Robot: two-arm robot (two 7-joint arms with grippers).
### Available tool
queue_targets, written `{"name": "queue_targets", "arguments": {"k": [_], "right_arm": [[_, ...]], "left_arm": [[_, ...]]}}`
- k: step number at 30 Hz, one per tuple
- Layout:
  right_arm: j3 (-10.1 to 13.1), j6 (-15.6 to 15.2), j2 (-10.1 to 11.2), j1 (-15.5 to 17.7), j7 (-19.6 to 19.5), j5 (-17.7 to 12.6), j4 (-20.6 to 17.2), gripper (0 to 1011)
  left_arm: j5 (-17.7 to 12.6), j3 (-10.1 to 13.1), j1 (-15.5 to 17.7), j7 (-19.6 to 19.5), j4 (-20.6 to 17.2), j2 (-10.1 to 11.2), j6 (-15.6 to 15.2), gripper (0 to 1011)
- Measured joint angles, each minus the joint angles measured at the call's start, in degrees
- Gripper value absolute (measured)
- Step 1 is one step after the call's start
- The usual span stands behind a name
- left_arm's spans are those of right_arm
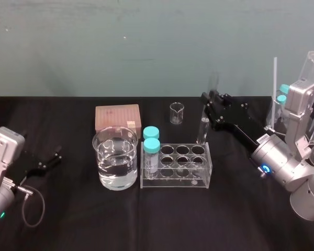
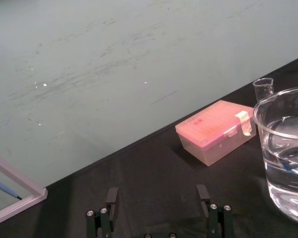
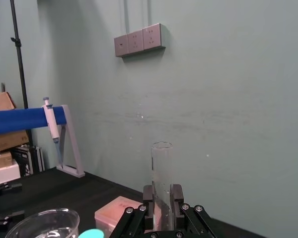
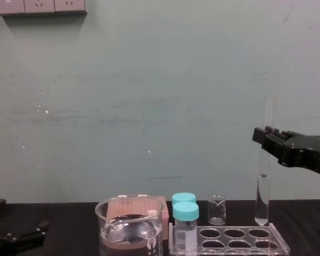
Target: Hold the test tube with one hand and immerse one end into the beaker, then return it to the test tube rack.
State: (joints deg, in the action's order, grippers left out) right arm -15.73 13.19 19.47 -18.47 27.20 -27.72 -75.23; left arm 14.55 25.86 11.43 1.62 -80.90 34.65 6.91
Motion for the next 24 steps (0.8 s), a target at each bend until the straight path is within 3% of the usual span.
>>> {"name": "queue_targets", "arguments": {"k": [24], "right_arm": [[0.38,-1.51,-1.18,0.72,0.89,0.39,1.39,224]], "left_arm": [[0.00,0.00,0.00,0.00,0.00,0.00,0.00,1000]]}}
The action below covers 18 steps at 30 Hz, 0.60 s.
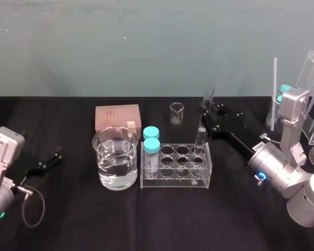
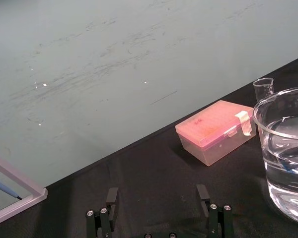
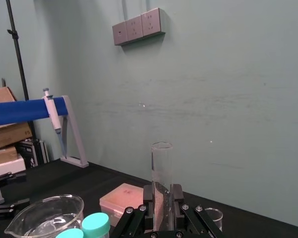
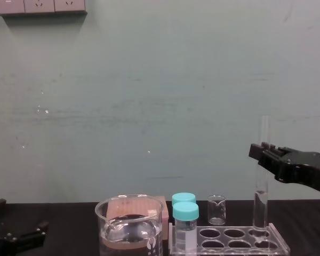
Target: Hold the test tube with one hand and immerse one end into the beaker, then return it to the test tube rack.
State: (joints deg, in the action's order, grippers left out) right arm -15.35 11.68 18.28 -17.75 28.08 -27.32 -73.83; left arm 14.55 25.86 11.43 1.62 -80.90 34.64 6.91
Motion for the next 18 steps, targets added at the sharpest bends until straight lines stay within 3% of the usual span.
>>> {"name": "queue_targets", "arguments": {"k": [18], "right_arm": [[-0.18,0.77,-0.36,0.27,0.30,0.53,1.35,224]], "left_arm": [[0.00,0.00,0.00,0.00,0.00,0.00,0.00,1000]]}}
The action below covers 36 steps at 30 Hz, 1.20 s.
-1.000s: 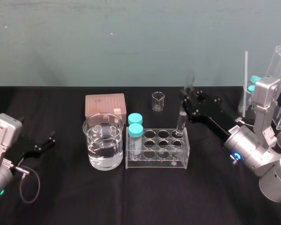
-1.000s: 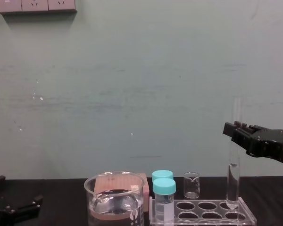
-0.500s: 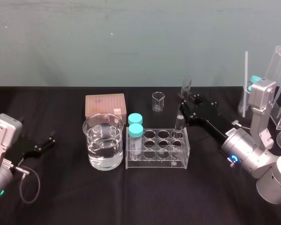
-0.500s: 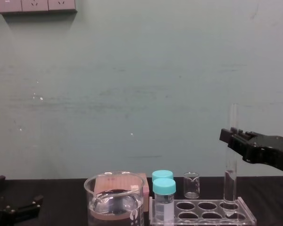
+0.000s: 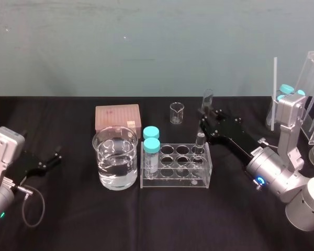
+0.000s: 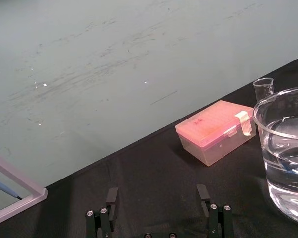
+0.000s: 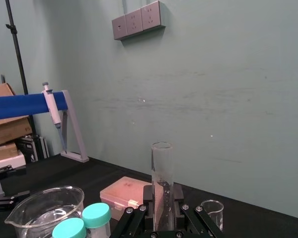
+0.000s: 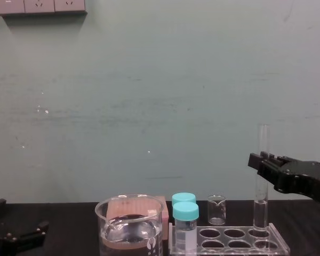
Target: Hold the test tube with one hand and immerse one end into the beaker, then return it to the test tube rack.
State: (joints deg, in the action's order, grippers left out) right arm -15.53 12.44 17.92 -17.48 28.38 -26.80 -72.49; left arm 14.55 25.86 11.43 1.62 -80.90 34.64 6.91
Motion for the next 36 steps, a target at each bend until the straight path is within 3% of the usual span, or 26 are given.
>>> {"name": "queue_targets", "arguments": {"k": [36], "right_arm": [[-0.44,0.41,-0.86,-0.37,0.54,1.04,3.30,224]], "left_arm": [[0.00,0.00,0.00,0.00,0.00,0.00,0.00,1000]]}}
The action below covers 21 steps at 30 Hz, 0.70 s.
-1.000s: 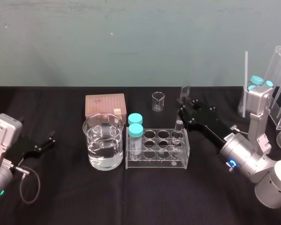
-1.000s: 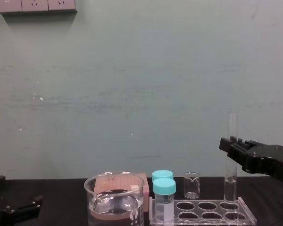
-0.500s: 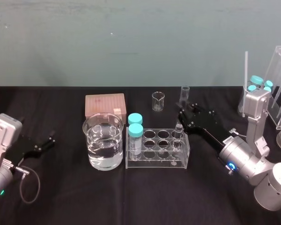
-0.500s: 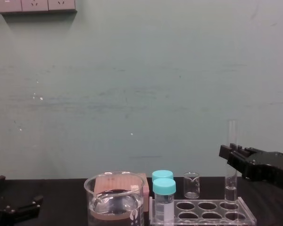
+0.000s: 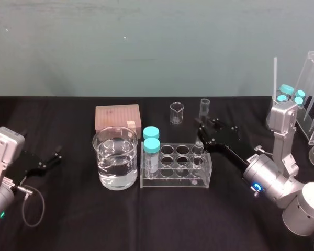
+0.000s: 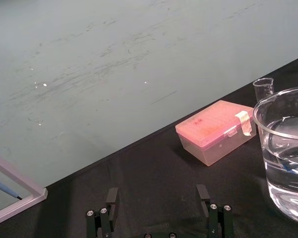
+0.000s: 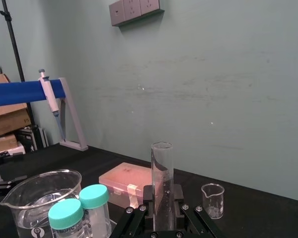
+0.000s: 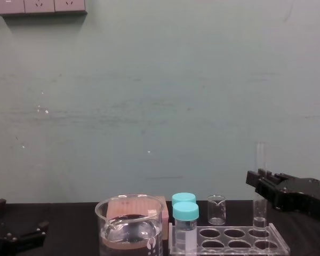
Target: Hold the test tube with one hand and immerse one end into the beaker, then return it to the test tube rack.
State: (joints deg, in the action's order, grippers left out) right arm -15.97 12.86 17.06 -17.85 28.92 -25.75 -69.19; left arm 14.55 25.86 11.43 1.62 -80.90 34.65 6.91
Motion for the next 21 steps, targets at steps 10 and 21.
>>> {"name": "queue_targets", "arguments": {"k": [10,21], "right_arm": [[-0.14,-0.25,-0.04,-0.18,0.01,0.22,0.59,224],[-0.33,-0.41,-0.04,-0.38,-0.05,0.81,0.96,224]], "left_arm": [[0.00,0.00,0.00,0.00,0.00,0.00,0.00,1000],[0.00,0.00,0.00,0.00,0.00,0.00,0.00,1000]]}}
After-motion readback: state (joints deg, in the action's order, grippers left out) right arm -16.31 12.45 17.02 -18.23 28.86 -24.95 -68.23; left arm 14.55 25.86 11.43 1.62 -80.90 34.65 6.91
